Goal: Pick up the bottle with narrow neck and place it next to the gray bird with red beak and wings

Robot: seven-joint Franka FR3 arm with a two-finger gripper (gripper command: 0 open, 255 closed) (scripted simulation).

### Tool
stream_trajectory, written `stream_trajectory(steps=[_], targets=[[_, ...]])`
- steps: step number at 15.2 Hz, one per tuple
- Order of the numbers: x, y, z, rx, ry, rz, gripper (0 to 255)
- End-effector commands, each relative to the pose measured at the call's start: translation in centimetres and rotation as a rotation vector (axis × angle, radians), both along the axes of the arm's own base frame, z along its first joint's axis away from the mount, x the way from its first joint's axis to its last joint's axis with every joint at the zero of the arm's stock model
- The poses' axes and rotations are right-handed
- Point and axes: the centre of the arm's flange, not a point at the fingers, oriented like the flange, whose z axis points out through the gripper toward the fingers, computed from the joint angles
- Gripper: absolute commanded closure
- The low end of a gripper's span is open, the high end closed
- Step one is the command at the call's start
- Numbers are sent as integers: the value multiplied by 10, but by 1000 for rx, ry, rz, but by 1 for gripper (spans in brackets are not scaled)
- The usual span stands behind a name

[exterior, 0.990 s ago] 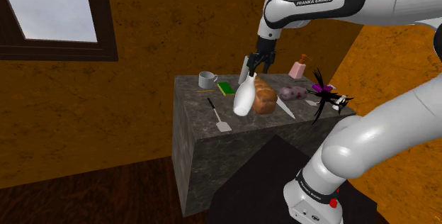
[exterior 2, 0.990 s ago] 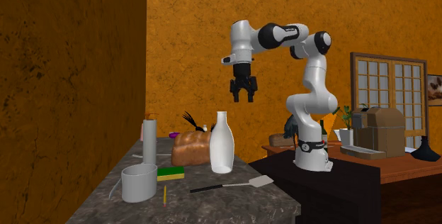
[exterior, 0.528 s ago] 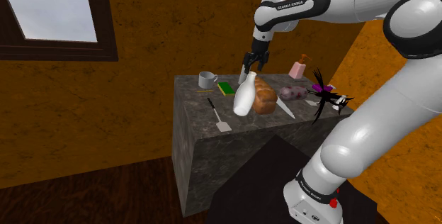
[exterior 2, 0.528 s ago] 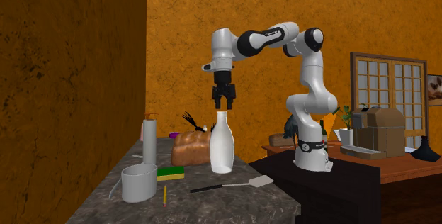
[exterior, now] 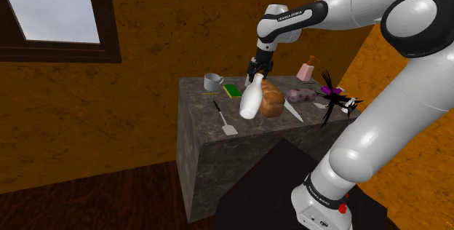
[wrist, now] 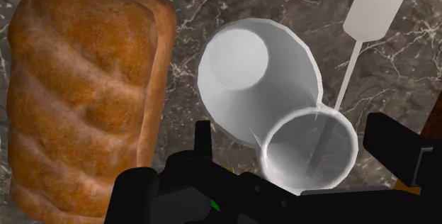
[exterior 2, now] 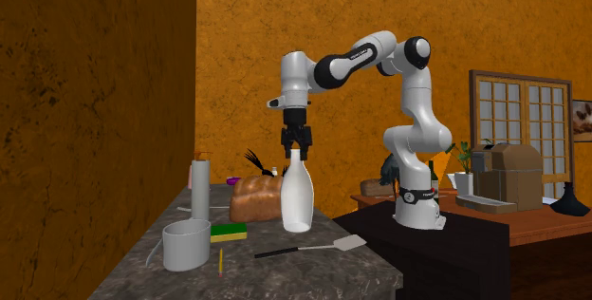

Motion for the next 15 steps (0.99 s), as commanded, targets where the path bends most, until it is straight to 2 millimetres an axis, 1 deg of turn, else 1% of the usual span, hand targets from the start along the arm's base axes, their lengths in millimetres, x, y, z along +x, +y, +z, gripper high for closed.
stream_trajectory(steps=[1, 7, 8, 15], targets=[[0, -1, -5, 0, -1, 0, 0], [0, -1, -5, 0, -1, 0, 0], [0, -1, -5, 0, -1, 0, 255], [0, -1, -5, 0, -1, 0, 255]])
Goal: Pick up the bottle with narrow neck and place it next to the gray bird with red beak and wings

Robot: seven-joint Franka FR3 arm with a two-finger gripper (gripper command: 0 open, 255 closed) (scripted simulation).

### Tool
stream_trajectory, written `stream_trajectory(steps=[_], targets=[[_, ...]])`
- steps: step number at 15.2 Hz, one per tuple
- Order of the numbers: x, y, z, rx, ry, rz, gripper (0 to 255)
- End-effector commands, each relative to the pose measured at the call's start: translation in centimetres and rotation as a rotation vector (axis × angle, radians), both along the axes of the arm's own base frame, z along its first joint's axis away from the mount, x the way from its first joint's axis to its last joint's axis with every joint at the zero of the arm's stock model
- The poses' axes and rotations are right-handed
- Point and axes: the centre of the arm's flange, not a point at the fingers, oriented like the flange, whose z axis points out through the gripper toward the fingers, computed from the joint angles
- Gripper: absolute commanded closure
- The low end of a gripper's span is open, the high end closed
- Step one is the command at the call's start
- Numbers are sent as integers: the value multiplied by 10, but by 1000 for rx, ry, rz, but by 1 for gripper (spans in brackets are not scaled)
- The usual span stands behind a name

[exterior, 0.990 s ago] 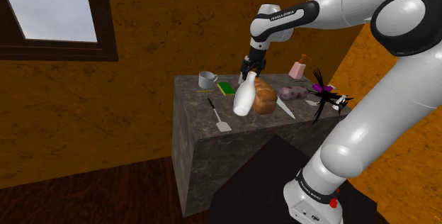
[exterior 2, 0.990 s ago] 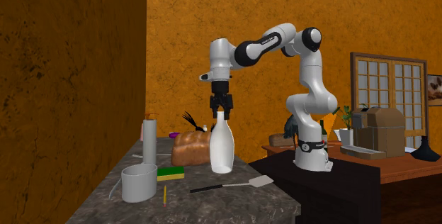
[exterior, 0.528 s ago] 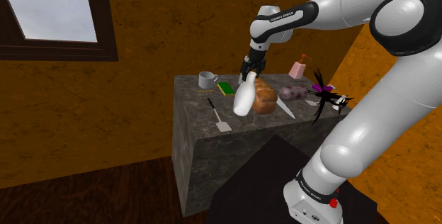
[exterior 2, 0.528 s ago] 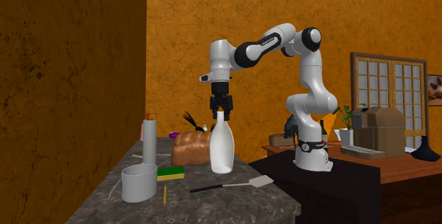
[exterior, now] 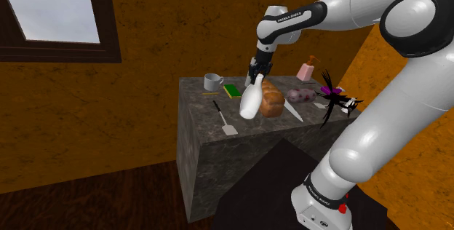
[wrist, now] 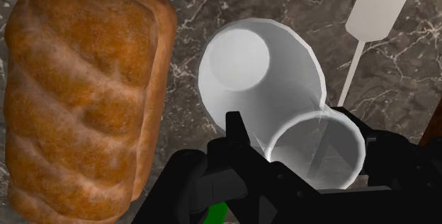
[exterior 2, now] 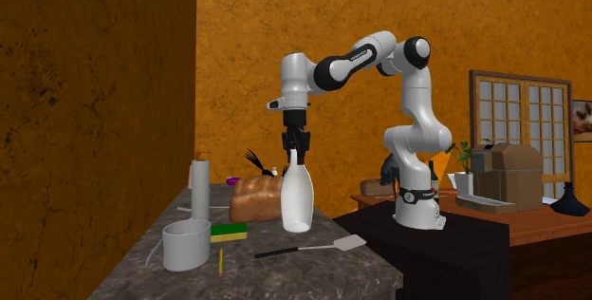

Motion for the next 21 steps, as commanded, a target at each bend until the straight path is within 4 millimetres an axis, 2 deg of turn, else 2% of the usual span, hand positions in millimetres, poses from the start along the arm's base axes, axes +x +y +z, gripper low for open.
stream_trajectory(steps=[1, 2, 21], targets=[[0, 0, 0, 0, 1, 0, 255], [0, 0, 0, 0, 1, 0, 255], [0, 0, 100, 0, 1, 0, 255]])
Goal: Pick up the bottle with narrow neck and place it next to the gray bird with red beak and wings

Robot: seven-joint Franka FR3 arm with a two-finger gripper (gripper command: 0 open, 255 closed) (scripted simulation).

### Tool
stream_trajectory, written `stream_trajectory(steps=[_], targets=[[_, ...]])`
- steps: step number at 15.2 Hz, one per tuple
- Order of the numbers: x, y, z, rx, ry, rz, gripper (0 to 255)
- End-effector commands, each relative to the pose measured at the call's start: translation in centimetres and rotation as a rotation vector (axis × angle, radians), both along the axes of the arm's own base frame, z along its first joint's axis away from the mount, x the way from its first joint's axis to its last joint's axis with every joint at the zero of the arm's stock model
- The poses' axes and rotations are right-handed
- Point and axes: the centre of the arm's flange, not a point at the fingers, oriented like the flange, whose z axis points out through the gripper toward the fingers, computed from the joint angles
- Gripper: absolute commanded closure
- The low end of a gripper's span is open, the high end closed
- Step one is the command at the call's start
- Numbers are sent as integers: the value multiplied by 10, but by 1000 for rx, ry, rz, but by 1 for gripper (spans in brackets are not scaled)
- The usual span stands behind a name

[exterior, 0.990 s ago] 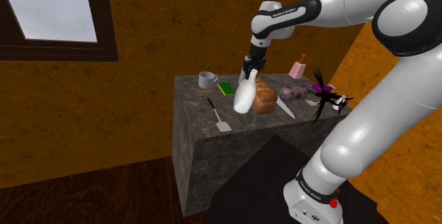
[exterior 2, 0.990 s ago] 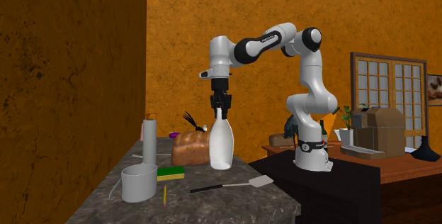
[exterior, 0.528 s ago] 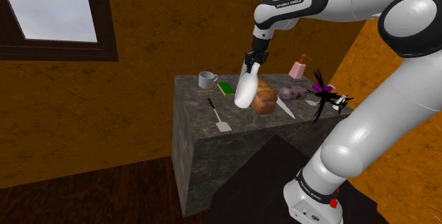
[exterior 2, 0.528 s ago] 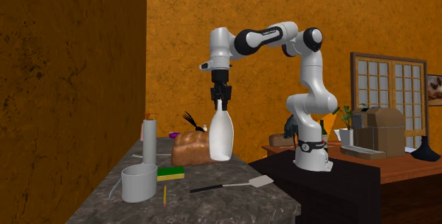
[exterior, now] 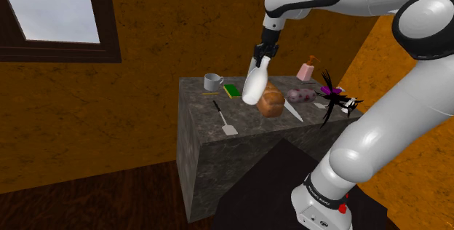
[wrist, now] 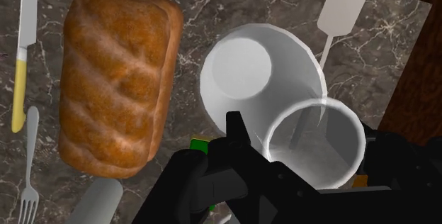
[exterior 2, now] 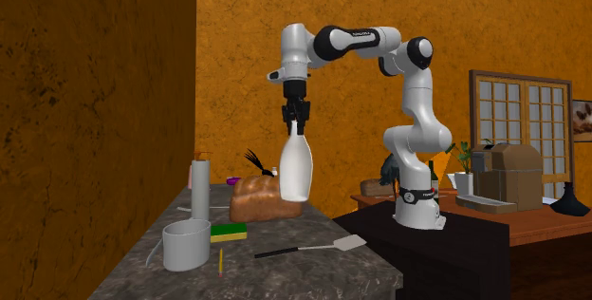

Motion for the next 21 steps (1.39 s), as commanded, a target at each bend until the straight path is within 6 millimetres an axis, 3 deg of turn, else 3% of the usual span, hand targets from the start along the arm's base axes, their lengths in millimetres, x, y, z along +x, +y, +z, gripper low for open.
stream_trajectory(steps=[1, 21], targets=[[0, 1, 12, 0, 0, 0, 255], [0, 1, 117, 0, 0, 0, 255]])
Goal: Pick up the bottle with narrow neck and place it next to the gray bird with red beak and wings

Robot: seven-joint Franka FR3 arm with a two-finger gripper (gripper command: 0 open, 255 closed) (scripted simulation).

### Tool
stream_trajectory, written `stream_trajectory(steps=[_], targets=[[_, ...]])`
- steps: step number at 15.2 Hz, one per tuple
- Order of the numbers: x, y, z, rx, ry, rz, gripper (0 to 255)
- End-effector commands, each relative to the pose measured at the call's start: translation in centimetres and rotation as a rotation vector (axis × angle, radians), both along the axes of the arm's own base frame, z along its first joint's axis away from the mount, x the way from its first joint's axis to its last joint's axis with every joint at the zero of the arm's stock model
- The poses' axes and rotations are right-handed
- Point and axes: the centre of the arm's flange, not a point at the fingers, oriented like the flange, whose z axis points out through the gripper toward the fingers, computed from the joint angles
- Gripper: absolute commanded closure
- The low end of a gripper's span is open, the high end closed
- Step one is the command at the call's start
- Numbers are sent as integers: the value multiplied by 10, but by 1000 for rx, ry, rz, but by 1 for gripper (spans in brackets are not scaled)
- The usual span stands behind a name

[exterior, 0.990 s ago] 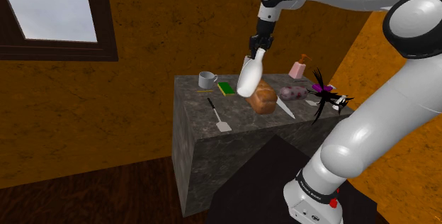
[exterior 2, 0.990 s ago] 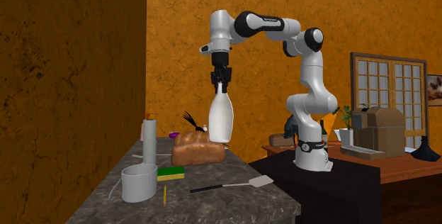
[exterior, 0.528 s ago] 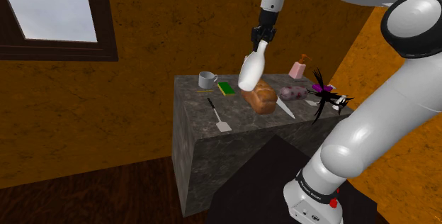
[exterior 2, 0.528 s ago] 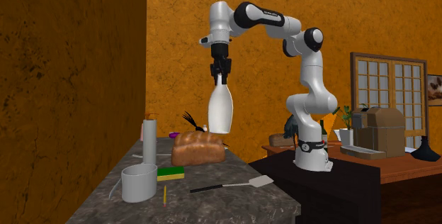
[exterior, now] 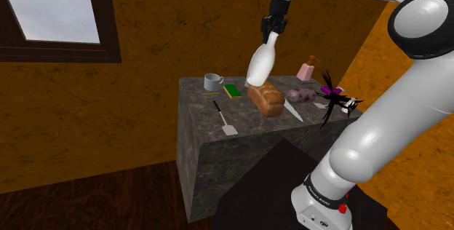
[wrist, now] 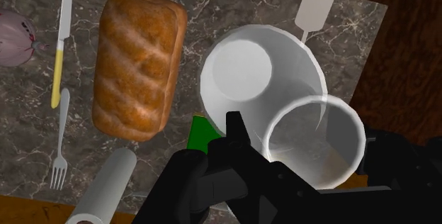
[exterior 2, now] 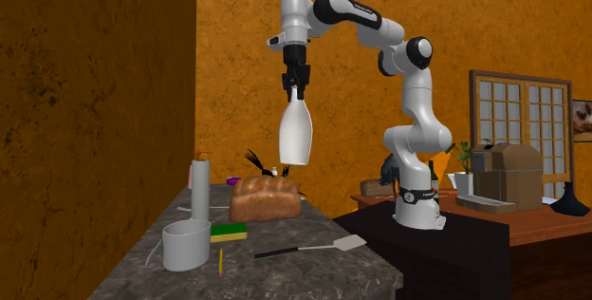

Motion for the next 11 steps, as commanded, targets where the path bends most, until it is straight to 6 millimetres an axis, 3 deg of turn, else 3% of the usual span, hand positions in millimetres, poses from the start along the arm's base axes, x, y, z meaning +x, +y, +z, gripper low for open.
stream_trajectory(steps=[1, 11], targets=[[0, 0, 11, 0, 0, 0, 255], [0, 0, 64, 0, 0, 0, 255]])
